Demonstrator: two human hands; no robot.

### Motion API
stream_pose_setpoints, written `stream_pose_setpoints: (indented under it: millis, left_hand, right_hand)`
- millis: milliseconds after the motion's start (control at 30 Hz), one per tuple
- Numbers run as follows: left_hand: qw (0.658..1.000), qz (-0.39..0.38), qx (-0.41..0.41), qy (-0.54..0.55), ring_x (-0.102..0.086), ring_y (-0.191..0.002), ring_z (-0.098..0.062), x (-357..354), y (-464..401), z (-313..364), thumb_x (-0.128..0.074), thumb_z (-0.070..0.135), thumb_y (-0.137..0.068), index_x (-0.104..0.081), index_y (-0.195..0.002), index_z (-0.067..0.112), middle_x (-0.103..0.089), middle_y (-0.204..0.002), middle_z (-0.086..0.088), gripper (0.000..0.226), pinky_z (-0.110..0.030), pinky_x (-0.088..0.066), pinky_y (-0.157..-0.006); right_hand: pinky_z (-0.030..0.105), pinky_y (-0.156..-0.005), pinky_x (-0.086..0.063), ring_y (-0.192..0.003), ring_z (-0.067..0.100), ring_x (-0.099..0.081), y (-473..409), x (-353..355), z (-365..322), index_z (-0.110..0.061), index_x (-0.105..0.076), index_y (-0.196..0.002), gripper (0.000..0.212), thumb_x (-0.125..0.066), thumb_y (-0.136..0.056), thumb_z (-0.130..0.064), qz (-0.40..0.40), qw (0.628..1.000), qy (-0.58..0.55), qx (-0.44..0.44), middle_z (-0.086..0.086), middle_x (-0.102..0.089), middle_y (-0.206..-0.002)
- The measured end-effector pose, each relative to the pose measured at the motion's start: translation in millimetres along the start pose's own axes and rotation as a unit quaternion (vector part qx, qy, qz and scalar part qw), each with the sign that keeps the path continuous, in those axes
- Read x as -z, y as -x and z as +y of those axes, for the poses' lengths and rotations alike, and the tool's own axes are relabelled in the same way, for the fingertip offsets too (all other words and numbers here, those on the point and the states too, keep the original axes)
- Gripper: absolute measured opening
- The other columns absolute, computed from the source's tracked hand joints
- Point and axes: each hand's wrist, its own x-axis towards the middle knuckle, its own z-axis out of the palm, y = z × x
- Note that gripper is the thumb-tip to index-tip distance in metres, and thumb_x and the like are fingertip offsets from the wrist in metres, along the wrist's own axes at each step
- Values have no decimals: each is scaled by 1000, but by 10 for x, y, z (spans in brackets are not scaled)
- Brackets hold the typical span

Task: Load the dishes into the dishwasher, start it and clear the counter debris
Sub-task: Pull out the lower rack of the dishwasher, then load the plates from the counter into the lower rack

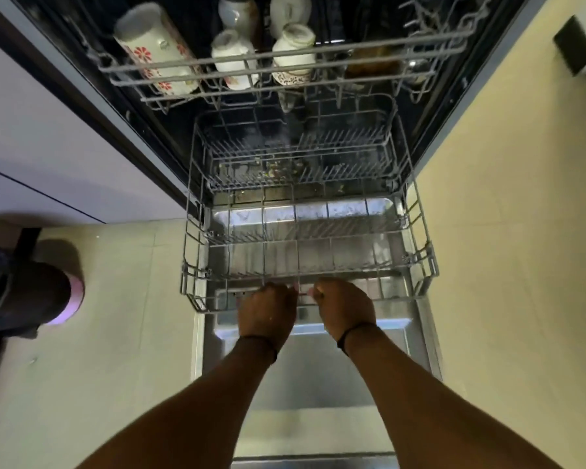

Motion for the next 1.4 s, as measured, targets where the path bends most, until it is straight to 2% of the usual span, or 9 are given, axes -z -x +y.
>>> stream_pose_setpoints:
  millis: [167, 333, 433, 600, 733, 900, 1033, 1233, 1400]
  left_hand:
    - [998, -52, 26, -18, -66, -93, -31, -56, 513, 54, -35, 39, -100, -71, -98, 12, -71, -98, -10, 45, -32, -50, -76]
    - [993, -110, 29, -40, -64, -98, -30, -96, 949, -11, -34, 33, -101, -70, -98, 12, -70, -102, -9, 42, -32, -47, -78]
    - [992, -120, 11, -48, -65, -94, -29, -119, 1179, -16, -37, 28, -98, -70, -93, 11, -70, -97, -9, 37, -32, -49, -77]
    - [989, -128, -28, -67, -67, -91, -28, -269, 1691, -98, -36, 30, -98, -70, -95, 13, -71, -94, -7, 38, -33, -51, -78]
    - [990, -129, -19, -48, -67, -89, -26, -247, 1644, -58, -39, 31, -98, -70, -90, 13, -71, -92, -6, 37, -33, -53, -77]
    - [991, -107, -34, -67, -60, -102, -26, -99, 1674, -10, -42, 36, -96, -61, -112, 14, -63, -111, -9, 33, -36, -48, -89]
    - [994, -29, -62, -82, -52, -112, -25, 289, 1621, -81, -44, 29, -95, -53, -125, 15, -55, -124, -10, 35, -37, -43, -97]
    - [997, 16, -32, -70, -50, -114, -27, 1376, 1747, -102, -44, 27, -92, -51, -121, 17, -53, -125, -8, 32, -37, -40, -96]
    - [995, 82, -30, -53, -50, -112, -28, 2687, 1909, -1, -44, 21, -88, -53, -119, 17, -54, -123, -8, 32, -36, -39, -94]
  right_hand:
    - [24, -71, -38, -98, 22, -62, 508, -207, 47, -22, -68, -91, 22, -49, -96, -30, -33, 998, -28, -40, 1, -68, -99]
    - [25, -68, -35, -94, 22, -61, 991, -309, -30, -26, -59, -77, 32, -40, -99, -38, -84, 992, -22, -88, 2, -67, -96]
    - [26, -74, -41, -98, 23, -61, 1215, -386, -73, -19, -68, -93, 36, -39, -99, -40, -74, 990, -2, -119, 3, -68, -102]
    - [29, -82, -49, -102, 25, -61, 1690, -626, -117, -17, -71, -99, 35, -39, -98, -31, -88, 987, 28, -133, 6, -68, -105]
    - [30, -86, -46, -105, 26, -60, 1692, -599, -93, -17, -66, -108, 35, -35, -99, -30, -74, 988, 51, -126, 7, -66, -112]
    - [38, -105, -35, -121, 26, -49, 1693, -604, -213, -17, -45, -132, 41, -41, -96, -36, -47, 989, 120, -77, 6, -53, -131]
    - [39, -113, -26, -137, 25, -31, 1747, -314, -419, -19, -37, -140, 48, -44, -96, -36, 5, 991, 129, -15, 7, -36, -148]
    - [41, -120, -11, -147, 23, -10, 1896, 644, -940, -21, -19, -152, 58, -38, -100, -39, 13, 991, 132, 20, 5, -14, -160]
    - [40, -121, -9, -148, 22, -9, 2149, 1688, -1637, -20, -20, -151, 58, -38, -100, -40, 42, 986, 147, 64, 6, -15, -160]
